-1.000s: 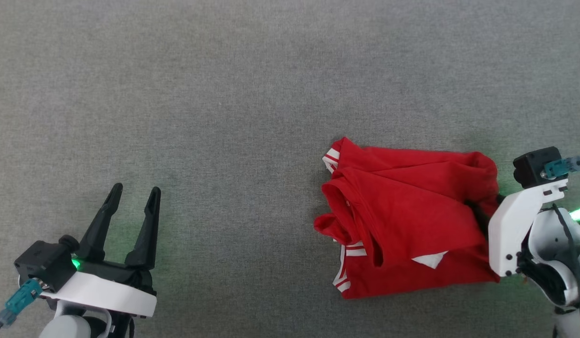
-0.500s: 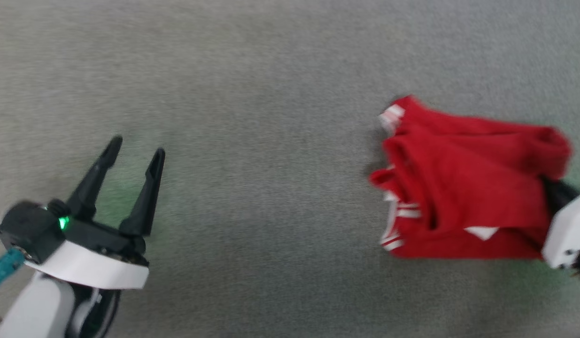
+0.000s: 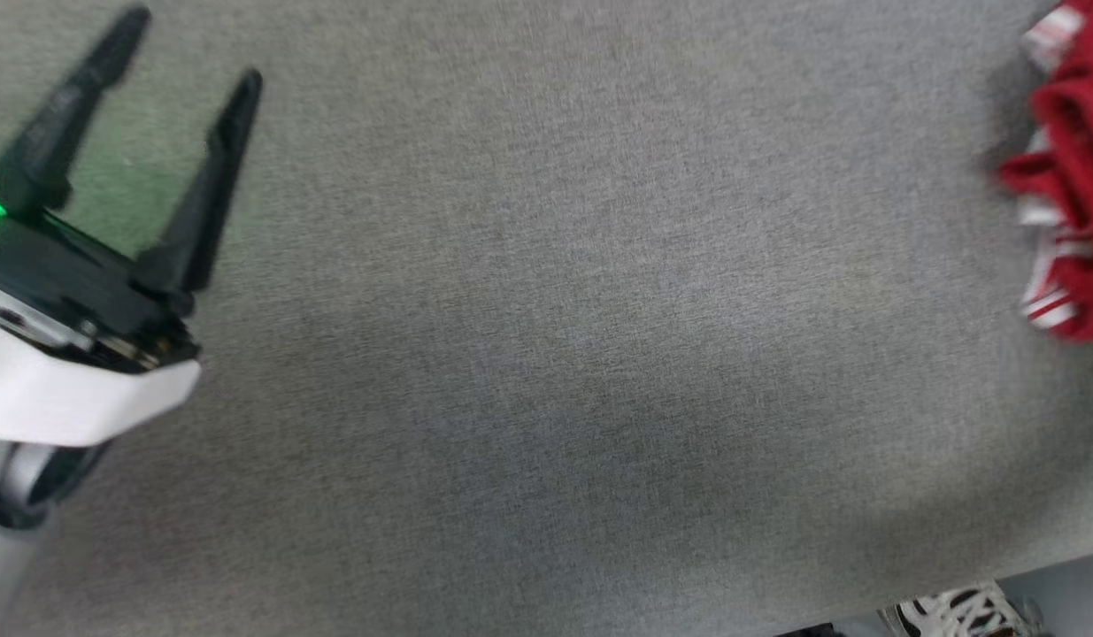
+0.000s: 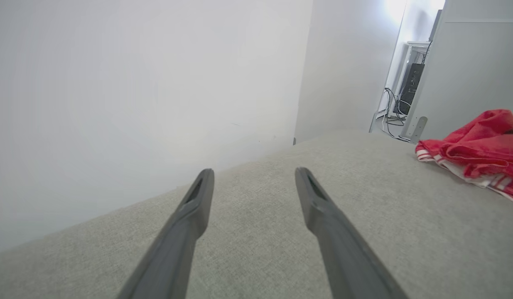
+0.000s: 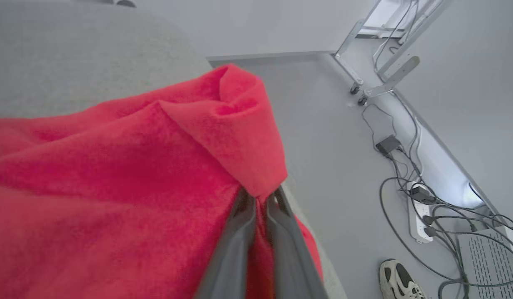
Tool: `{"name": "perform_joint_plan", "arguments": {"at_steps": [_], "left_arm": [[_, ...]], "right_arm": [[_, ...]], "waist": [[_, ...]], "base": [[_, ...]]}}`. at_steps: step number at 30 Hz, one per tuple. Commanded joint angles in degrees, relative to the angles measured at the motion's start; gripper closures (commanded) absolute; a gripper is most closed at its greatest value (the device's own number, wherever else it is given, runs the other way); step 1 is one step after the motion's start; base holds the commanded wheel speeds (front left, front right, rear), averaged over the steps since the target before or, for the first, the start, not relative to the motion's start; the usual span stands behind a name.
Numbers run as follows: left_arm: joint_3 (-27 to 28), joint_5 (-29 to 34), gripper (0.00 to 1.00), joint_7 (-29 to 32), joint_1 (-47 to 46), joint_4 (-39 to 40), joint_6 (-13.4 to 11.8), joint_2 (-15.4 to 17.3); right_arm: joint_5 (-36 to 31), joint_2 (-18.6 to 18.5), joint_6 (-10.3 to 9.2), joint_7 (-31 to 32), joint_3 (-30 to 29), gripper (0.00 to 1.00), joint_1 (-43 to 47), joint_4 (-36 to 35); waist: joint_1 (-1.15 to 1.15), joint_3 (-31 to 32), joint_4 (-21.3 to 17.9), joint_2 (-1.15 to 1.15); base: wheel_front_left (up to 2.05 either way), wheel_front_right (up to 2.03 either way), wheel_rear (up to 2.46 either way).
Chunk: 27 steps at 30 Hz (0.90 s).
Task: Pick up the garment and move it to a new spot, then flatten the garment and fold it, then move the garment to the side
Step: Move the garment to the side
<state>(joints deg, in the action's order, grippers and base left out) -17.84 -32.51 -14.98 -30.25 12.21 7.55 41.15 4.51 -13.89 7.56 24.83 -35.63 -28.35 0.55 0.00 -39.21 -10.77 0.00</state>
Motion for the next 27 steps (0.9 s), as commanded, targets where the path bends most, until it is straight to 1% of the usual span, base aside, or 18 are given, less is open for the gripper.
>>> {"name": "perform_joint_plan", "arguments": {"at_steps": [1, 4, 6, 7, 13, 16, 17, 18, 19, 20, 23, 27], "left_arm": [[0.37, -0.81, 0.0, -0.26, -1.57, 0.41, -0.14, 0.51], [0.79, -1.34, 0.0, -0.26, -3.42, 1.01, -0.14, 1.29], [1.01, -1.37, 0.0, -0.26, -4.19, 1.44, -0.14, 1.67], [1.01, -1.37, 0.0, -0.26, -4.19, 1.44, -0.14, 1.67], [1.43, -1.25, 0.0, -0.26, -4.19, 2.05, -0.14, 2.47], [1.96, -1.28, 0.0, -0.26, -3.53, 1.65, -0.15, 2.19], [2.19, -1.42, 0.0, -0.26, -3.25, 1.47, -0.15, 1.99], [2.32, -1.52, 0.0, -0.26, -2.94, 1.34, -0.15, 1.76], [2.39, -1.55, 0.0, -0.26, -2.55, 1.13, -0.15, 1.45], [2.51, -1.56, 0.0, -0.26, -2.1, 0.81, -0.15, 1.1], [3.09, -1.61, 0.0, -0.26, -0.78, -0.28, -0.15, -0.34], [3.71, -2.6, 0.0, -0.26, 2.24, -2.75, -0.15, -3.09]], "right_arm": [[-1.03, 0.28, -0.15, -1.68, -1.25, 1.0, -2.44, 1.02], [-3.32, 0.99, -0.15, -5.42, -4.08, 1.0, -7.32, 3.7], [-5.2, 1.09, -0.15, -7.74, -4.94, 1.0, -9.88, 5.42], [-5.2, 1.09, -0.15, -7.74, -4.94, 1.0, -9.88, 5.42], [-10.0, 2.14, -0.15, -12.32, -4.71, 1.0, -14.91, 11.02], [-11.97, 2.33, -0.15, -14.14, -5.15, 1.0, -16.4, 13.51], [-12.49, 2.42, -0.15, -14.73, -5.25, 0.98, -16.83, 14.3], [-13.16, 2.28, -0.15, -15.42, -5.23, 0.71, -17.04, 14.95], [-13.62, 2.07, -0.15, -15.85, -5.24, 0.5, -17.12, 15.66], [-13.98, 1.93, -0.15, -16.13, -5.14, 0.0, -17.15, 16.37], [-15.05, 0.99, -0.15, -16.97, -4.29, 0.0, -16.59, 17.91], [-14.58, -0.64, -0.15, -18.3, -0.92, 0.0, -14.33, 19.02]], "waist": [[0.0, -2.28, -0.66, 0.0], [0.0, -3.66, -0.43, 0.0], [0.0, -4.42, -0.32, 0.0], [0.0, -4.42, -0.32, 0.0], [0.0, -5.39, -0.31, 0.0], [0.0, -5.16, -0.24, 0.0], [0.0, -4.91, -0.22, 0.0], [0.0, -4.58, -0.16, 0.0], [0.0, -4.11, -0.07, 0.0], [0.0, -3.53, 0.02, 0.0], [0.0, -1.47, 0.55, 0.0], [0.0, 2.39, 1.62, 0.0]], "base": [[0.0, 0.0, 0.0], [0.0, 0.0, 0.0], [0.0, 0.0, 0.0], [0.0, 0.0, 0.0], [0.0, 0.0, 0.0], [0.0, 0.0, 0.0], [0.0, 0.0, 0.0], [0.0, 0.0, 0.0], [0.0, 0.0, 0.0], [0.0, 0.0, 0.0], [0.0, 0.0, 0.0], [0.0, 0.0, 0.0]]}}
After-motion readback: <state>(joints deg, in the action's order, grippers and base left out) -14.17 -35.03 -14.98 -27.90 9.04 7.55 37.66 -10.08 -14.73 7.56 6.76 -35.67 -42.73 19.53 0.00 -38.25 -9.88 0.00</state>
